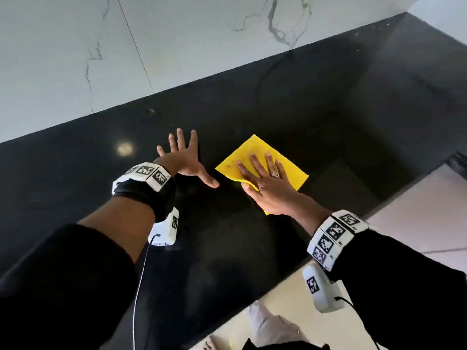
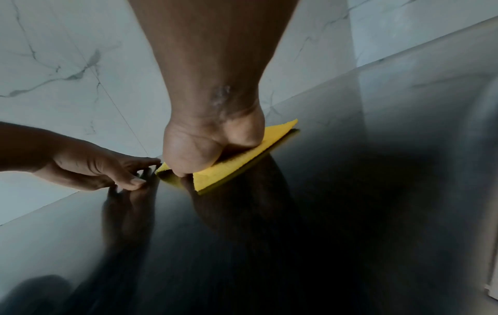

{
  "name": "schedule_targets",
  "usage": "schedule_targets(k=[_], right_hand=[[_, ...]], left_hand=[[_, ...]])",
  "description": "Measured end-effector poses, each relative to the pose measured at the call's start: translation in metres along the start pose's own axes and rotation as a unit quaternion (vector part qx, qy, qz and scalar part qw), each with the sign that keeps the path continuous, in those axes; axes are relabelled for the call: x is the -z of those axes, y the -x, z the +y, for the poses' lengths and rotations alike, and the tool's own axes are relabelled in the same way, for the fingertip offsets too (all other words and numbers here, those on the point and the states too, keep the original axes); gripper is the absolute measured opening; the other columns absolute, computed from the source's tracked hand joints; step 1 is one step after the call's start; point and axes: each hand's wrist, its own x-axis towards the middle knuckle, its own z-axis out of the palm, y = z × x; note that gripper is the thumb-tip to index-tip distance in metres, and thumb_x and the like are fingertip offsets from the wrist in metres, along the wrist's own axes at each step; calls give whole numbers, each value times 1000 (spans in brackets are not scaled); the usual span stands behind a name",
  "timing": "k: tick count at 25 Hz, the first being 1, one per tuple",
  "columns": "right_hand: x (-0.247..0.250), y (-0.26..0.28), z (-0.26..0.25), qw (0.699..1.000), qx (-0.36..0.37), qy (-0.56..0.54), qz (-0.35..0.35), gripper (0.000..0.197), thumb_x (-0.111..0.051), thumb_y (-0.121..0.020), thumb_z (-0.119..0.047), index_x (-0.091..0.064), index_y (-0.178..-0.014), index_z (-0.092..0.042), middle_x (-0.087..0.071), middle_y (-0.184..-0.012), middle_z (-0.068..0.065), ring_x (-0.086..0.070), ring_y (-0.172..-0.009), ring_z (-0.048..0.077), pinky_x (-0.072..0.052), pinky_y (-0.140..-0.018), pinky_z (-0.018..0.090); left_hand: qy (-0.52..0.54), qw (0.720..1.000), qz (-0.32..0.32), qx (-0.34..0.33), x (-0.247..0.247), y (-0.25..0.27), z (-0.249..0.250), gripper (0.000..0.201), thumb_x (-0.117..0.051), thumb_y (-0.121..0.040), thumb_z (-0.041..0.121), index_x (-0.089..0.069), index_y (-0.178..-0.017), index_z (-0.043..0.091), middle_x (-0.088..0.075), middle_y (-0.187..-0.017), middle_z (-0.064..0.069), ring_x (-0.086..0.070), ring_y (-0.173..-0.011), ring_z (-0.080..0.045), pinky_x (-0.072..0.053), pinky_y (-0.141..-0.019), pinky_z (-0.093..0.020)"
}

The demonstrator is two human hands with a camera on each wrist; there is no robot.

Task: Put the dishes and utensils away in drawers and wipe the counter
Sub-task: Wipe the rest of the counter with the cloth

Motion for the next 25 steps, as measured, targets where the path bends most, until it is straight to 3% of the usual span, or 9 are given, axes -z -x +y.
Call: schedule_targets(k=[5, 10, 14, 16, 20, 23, 25], right_hand=[[48, -119, 1, 999, 43, 15, -22, 56, -12, -102, -55, 17, -149, -48, 28, -159, -8, 28, -145, 31, 13, -119, 49], [96, -230, -14, 997, 68, 11, -32, 54, -15, -102, -54, 8, -150, -50, 23, -161, -10, 24, -147, 31, 13, -118, 49], [116, -282, -24, 996, 76, 20, -29, 53, -14, -102, -54, 5, -151, -48, 20, -162, -8, 22, -147, 32, 14, -118, 50], [118, -289, -27, 996, 82, 18, -23, 53, -13, -102, -54, 5, -152, -47, 19, -162, -6, 21, -147, 33, 14, -118, 51], [103, -253, -14, 994, 111, 13, 14, 54, -16, -102, -54, 2, -153, -45, 14, -163, -5, 16, -149, 31, 10, -119, 49], [79, -197, 14, 985, 165, 34, 27, 52, -17, -103, -52, -1, -153, -46, 11, -163, -10, 14, -150, 24, 8, -119, 43], [82, -178, 49, 985, 167, 16, 37, 50, -20, -104, -47, -6, -153, -45, 6, -164, -12, 10, -151, 19, 6, -119, 38]], left_hand=[[-9, 999, -37, 22, 5, -28, 3, 178, -89, -28, 67, 45, -137, 25, 55, -140, -12, 47, -130, -37, 18, -102, -71], [10, 999, -44, 19, 0, -34, 1, 180, -91, -27, 62, 49, -134, 27, 60, -134, -9, 54, -124, -34, 20, -101, -73], [16, 998, -52, 15, 0, -36, -1, 179, -91, -27, 63, 48, -134, 29, 61, -133, -7, 55, -123, -33, 22, -100, -72], [41, 998, -48, 16, 3, -33, -1, 175, -89, -31, 67, 46, -136, 31, 59, -136, -5, 54, -124, -31, 23, -102, -71], [64, 997, -28, 27, 8, -34, 4, 157, -79, -45, 76, 38, -142, 36, 50, -145, 1, 47, -132, -26, 23, -107, -64], [101, 990, 55, 82, 28, -52, 1, 157, -79, -44, 75, 29, -148, 31, 40, -154, -1, 36, -141, -22, 17, -113, -59], [99, 990, 45, 89, 33, -61, -5, 159, -76, -41, 81, 33, -146, 31, 42, -152, -3, 39, -139, -23, 19, -113, -57]])
